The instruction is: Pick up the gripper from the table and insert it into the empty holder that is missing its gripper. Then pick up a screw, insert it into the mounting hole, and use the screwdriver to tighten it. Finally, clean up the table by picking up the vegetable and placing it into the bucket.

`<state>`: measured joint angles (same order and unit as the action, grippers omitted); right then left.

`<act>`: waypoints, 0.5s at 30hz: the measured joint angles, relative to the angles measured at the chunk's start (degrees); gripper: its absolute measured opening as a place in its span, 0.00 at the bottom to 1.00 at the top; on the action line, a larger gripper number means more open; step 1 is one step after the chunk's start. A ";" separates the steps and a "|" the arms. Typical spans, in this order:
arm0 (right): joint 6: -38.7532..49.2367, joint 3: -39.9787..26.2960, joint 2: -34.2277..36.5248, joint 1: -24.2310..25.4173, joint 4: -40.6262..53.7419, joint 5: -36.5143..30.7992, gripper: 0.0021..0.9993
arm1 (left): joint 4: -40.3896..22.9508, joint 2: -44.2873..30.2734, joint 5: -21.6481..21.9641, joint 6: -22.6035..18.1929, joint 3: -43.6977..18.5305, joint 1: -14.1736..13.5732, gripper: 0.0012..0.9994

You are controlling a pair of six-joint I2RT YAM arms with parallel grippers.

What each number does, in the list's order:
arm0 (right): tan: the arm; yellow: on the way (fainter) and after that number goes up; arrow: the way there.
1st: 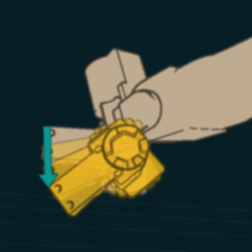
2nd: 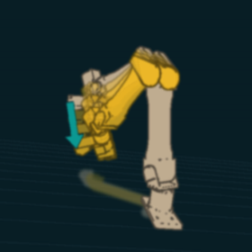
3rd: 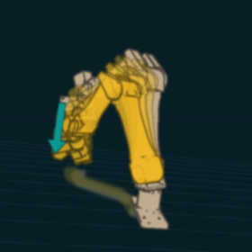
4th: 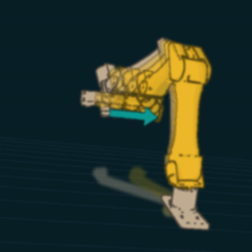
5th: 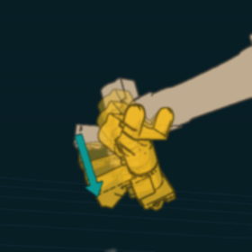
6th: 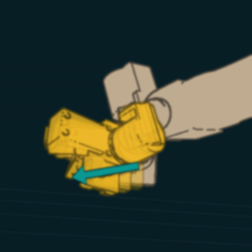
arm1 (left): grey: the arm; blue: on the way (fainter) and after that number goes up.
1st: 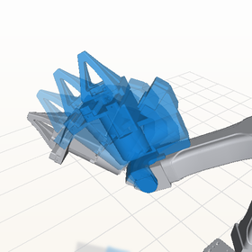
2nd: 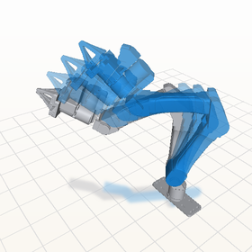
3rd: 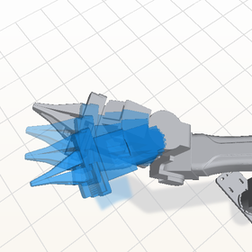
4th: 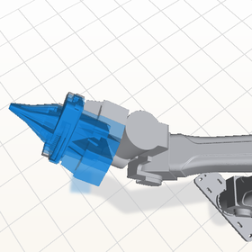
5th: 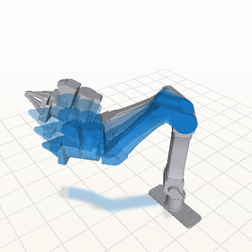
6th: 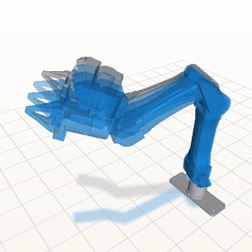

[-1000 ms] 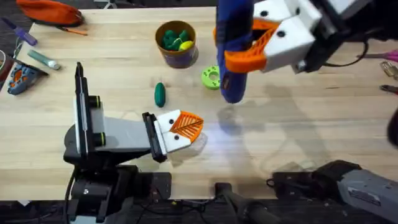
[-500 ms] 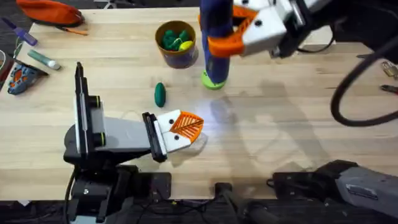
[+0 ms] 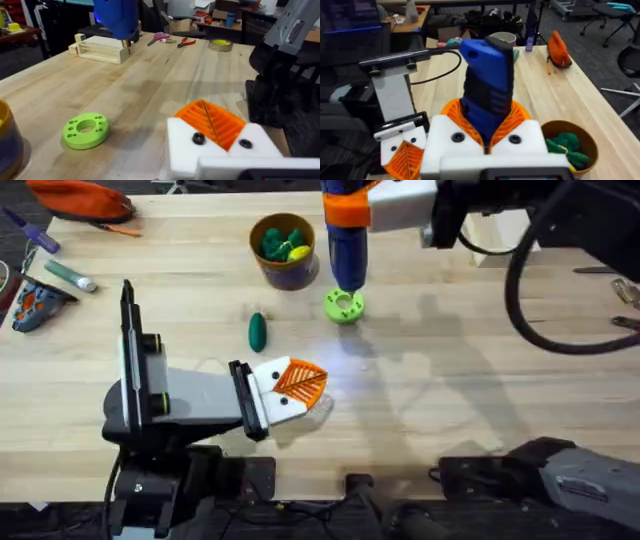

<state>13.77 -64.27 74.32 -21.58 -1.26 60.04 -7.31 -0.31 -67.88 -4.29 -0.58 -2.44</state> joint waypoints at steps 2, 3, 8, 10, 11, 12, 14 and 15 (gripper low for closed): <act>-0.08 0.00 0.00 0.00 -0.53 -0.44 0.02 | 0.00 -0.01 0.00 0.00 0.00 0.00 0.01; -0.13 0.00 0.00 0.00 -0.93 -0.51 0.02 | 0.00 -0.01 0.00 0.00 0.00 0.00 0.01; -0.98 0.00 0.00 0.00 -3.52 -0.73 0.02 | 0.00 -0.01 0.00 0.00 0.00 0.00 0.01; -1.44 0.00 0.00 0.00 -4.02 -0.75 0.02 | 0.00 -0.01 0.02 -0.02 0.00 0.00 0.01; -2.72 0.02 0.04 -0.22 -6.25 -0.80 0.02 | 0.00 -0.01 0.02 -0.02 0.00 0.00 0.01; -3.08 0.08 0.13 -0.40 -7.08 -0.80 0.02 | 0.00 -0.01 0.03 -0.02 0.00 0.00 0.01; -4.00 0.46 0.56 -1.06 -9.89 -0.84 0.02 | 0.00 -0.01 0.04 -0.02 0.00 0.00 0.01; -4.50 0.85 0.82 -1.45 -11.58 -0.86 0.02 | 0.00 -0.01 0.04 -0.02 0.00 0.00 0.01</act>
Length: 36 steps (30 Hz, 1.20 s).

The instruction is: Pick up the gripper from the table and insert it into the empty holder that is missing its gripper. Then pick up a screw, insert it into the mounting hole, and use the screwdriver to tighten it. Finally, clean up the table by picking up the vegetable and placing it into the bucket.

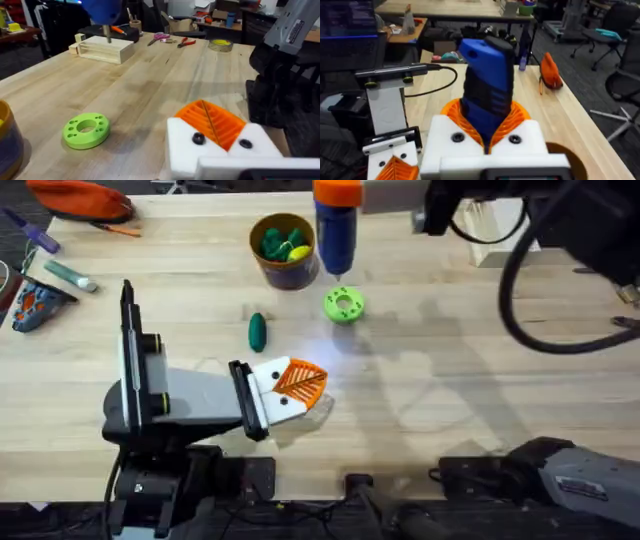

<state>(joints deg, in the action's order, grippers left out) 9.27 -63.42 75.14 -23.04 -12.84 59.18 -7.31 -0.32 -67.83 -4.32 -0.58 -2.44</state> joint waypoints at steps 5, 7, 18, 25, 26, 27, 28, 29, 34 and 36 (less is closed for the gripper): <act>-4.16 3.42 0.47 -0.86 -9.58 0.01 0.02 | 0.00 0.00 0.00 0.00 0.00 0.00 0.01; -6.31 4.99 0.48 -0.86 -13.37 -0.16 0.02 | 0.00 0.02 0.00 0.00 0.00 0.00 0.01; -13.88 8.34 0.49 -1.59 -20.71 -0.98 0.02 | 0.00 0.00 0.02 0.00 0.00 0.00 0.01; -15.17 8.85 0.48 -3.66 -23.40 -1.01 0.02 | 0.00 0.00 0.02 0.00 0.00 0.00 0.01; -15.26 8.85 0.47 -3.68 -23.52 -0.99 0.02 | 0.00 0.00 0.02 0.00 0.00 0.00 0.01; -15.27 8.85 0.49 -3.68 -23.73 -0.82 0.02 | 0.00 0.00 0.02 0.00 0.00 0.00 0.01; -15.30 8.88 0.47 -3.68 -24.34 -0.49 0.02 | 0.00 0.00 0.02 0.00 0.00 0.00 0.01; -15.31 8.90 0.47 -3.68 -25.16 0.14 0.02 | 0.00 0.00 0.02 0.00 0.00 0.00 0.01; -16.80 8.90 0.47 -5.48 -26.45 3.60 0.02 | 0.00 0.00 0.02 0.00 0.00 0.00 0.01; -17.24 8.92 0.47 -9.48 -27.75 4.14 0.02 | 0.00 0.00 0.02 0.00 0.00 0.00 0.01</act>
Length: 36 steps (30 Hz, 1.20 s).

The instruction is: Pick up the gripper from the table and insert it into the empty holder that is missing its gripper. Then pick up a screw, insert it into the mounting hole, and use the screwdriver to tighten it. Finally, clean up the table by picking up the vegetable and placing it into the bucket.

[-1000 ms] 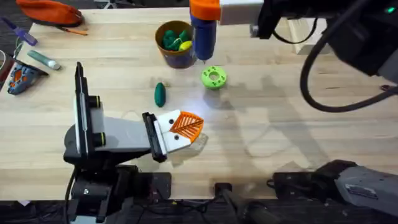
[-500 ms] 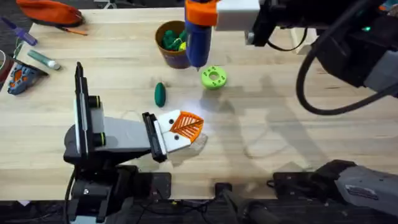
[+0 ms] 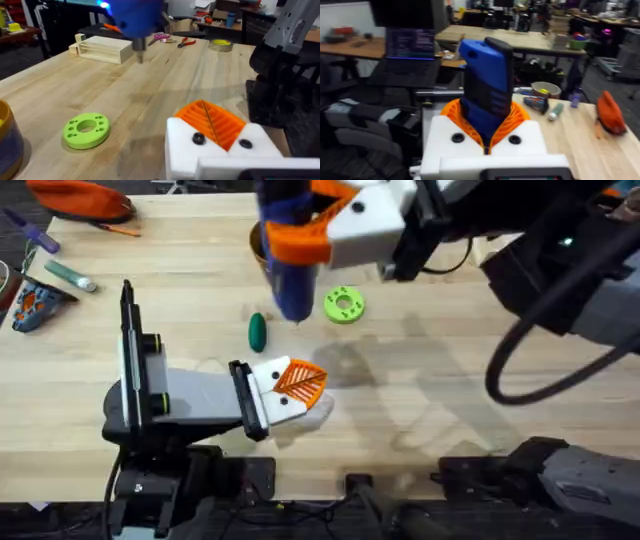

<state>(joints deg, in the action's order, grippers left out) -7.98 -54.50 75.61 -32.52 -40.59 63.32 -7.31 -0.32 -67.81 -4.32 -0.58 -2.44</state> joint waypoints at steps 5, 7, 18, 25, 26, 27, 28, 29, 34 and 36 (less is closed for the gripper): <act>-0.21 0.00 0.00 -3.87 -0.16 0.19 0.02 | 0.00 0.00 0.00 0.00 0.00 0.00 0.01; -0.21 0.00 0.00 -5.14 -0.24 0.20 0.02 | 0.00 0.00 0.00 0.00 0.00 0.00 0.01; -0.12 0.00 0.00 -8.88 -0.12 1.30 0.02 | 0.00 0.00 0.00 0.00 0.00 0.00 0.01; 1.05 0.00 0.00 -9.32 0.49 3.35 0.02 | 0.00 0.00 0.00 0.00 0.00 0.00 0.01; 1.34 0.00 0.00 -9.32 0.50 3.83 0.02 | 0.00 0.01 0.00 0.00 0.00 0.00 0.01; 1.68 0.00 0.04 -9.32 0.49 4.23 0.02 | 0.00 0.01 0.00 0.00 0.00 0.00 0.01; 2.02 0.00 0.19 -9.32 0.37 4.62 0.02 | 0.00 0.00 0.00 0.00 0.00 0.00 0.01; 2.34 0.00 0.38 -9.32 0.38 4.94 0.02 | 0.00 0.00 0.00 0.00 0.00 0.00 0.01; 3.51 0.00 1.82 -9.32 0.48 5.08 0.02 | 0.00 0.01 0.00 0.00 0.00 0.00 0.01; 3.74 0.00 2.37 -9.37 0.39 4.72 0.02 | 0.00 0.00 0.00 0.00 0.00 0.00 0.01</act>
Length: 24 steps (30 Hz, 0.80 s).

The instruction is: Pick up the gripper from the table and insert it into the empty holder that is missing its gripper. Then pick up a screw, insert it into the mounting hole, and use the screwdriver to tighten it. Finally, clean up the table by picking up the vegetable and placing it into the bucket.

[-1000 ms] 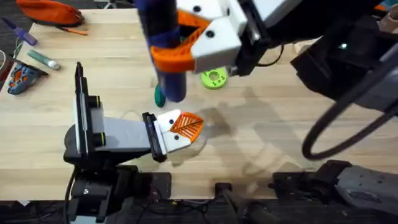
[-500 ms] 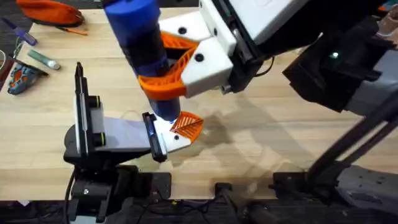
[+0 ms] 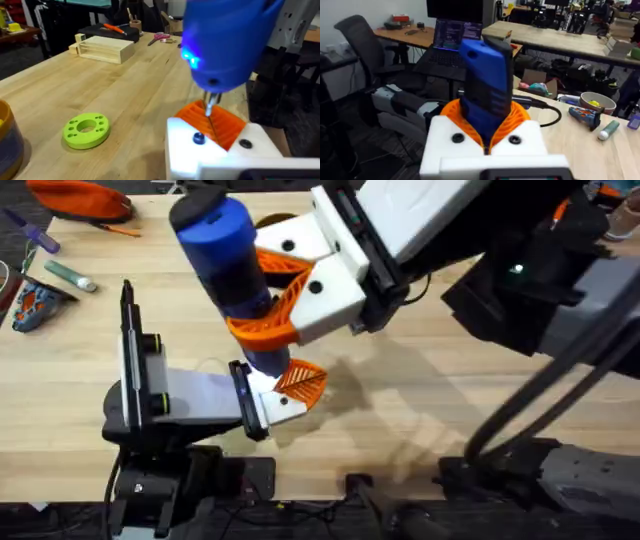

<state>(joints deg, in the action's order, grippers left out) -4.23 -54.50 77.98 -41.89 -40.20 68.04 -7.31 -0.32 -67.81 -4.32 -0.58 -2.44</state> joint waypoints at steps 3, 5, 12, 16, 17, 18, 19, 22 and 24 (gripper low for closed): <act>0.06 0.00 0.56 -0.10 -0.04 -0.45 0.02 | 0.00 0.01 0.00 0.00 0.00 0.00 0.01; 0.22 0.02 0.67 -0.11 -0.09 -1.19 0.02 | 0.00 0.00 0.00 0.00 0.00 0.00 0.01; 0.22 0.02 0.67 -0.75 -0.05 -1.88 0.02 | 0.00 0.00 0.00 0.00 0.00 0.00 0.01; 0.24 0.02 0.78 -1.25 -0.12 -2.02 0.02 | 0.00 0.00 0.00 0.00 0.00 0.00 0.01; 0.24 0.02 0.90 -1.29 -0.09 -2.02 0.02 | 0.00 0.02 0.00 0.00 0.00 0.00 0.01; 0.24 0.02 1.06 -1.32 -0.11 -2.02 0.02 | 0.00 0.00 0.00 0.00 0.00 0.00 0.01; 0.24 0.02 1.25 -1.33 -0.09 -2.02 0.02 | 0.00 0.00 0.00 0.00 0.00 0.00 0.01; 0.26 0.02 1.81 -1.33 -0.05 -2.07 0.02 | 0.00 0.00 0.00 -0.01 0.00 0.00 0.01; 0.47 0.02 1.92 -1.33 -0.01 -2.16 0.02 | 0.00 0.00 0.00 0.00 0.00 0.00 0.01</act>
<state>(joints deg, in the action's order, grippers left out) -3.77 -54.48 79.90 -43.22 -40.21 65.88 -7.31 -0.31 -67.81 -4.32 -0.58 -2.44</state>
